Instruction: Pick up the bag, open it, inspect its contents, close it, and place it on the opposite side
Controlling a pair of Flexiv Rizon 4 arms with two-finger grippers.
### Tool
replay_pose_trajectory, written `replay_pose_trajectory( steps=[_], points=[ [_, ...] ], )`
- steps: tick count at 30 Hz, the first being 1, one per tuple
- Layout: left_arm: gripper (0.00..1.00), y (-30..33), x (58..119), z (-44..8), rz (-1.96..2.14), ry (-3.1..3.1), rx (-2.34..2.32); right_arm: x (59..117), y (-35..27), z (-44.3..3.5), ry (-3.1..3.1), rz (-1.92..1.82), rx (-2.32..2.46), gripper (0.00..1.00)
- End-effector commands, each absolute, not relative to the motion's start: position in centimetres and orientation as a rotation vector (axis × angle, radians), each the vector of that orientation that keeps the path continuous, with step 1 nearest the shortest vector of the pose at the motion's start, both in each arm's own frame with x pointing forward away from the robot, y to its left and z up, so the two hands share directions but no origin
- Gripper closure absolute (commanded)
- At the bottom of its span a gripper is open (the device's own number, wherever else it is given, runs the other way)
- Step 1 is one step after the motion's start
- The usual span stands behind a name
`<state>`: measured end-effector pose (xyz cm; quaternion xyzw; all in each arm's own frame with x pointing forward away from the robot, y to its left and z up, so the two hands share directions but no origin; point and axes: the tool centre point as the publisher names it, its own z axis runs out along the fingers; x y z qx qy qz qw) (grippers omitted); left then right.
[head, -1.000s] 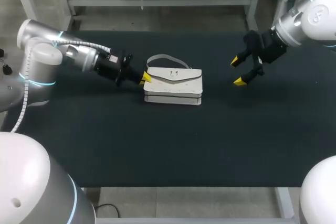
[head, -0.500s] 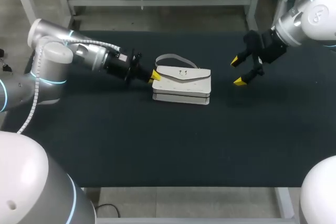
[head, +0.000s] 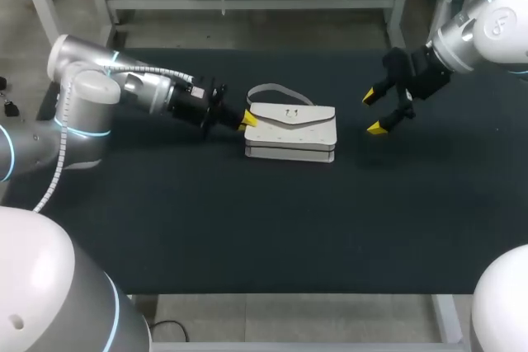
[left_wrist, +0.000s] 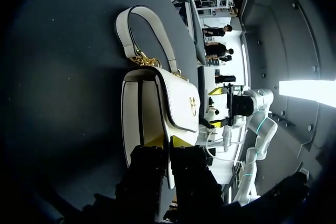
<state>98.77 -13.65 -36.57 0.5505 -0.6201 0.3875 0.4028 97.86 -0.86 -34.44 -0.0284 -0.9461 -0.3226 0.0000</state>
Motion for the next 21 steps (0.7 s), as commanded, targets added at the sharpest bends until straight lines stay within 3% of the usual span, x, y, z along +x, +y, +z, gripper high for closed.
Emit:
replay_pose_trajectory(
  steps=[1,4,7,8,11,13,14,21],
  points=[
    [1.0,-13.8,98.5,-36.8,0.997,-1.557,1.4,97.9,-0.8,-34.5,-2.972,-1.015,-0.089,0.0],
    [1.0,-13.8,98.5,-36.8,1.004,-1.548,1.406,97.9,-0.8,-34.5,-2.972,-1.015,-0.089,0.0],
    [0.91,-13.7,98.5,-36.6,1.011,-1.544,1.409,97.9,-0.8,-34.5,-2.972,-1.015,-0.089,0.0],
    [0.84,-13.6,98.5,-36.6,1.014,-1.543,1.41,97.9,-0.8,-34.5,-2.972,-1.015,-0.089,0.0],
    [0.5,-13.5,98.6,-36.4,1.025,-1.535,1.416,97.9,-0.8,-34.5,-2.972,-1.015,-0.089,0.0],
    [0.22,-13.3,98.7,-36.4,1.03,-1.529,1.421,97.9,-0.8,-34.5,-2.972,-1.015,-0.089,0.0],
    [0.03,-13.2,98.7,-36.3,1.036,-1.524,1.424,97.9,-0.8,-34.5,-2.972,-1.015,-0.089,0.0],
    [0.0,-10.9,99.1,-34.3,1.083,-1.516,1.43,97.9,-0.8,-34.5,-2.972,-1.015,-0.089,0.0]
  ],
)
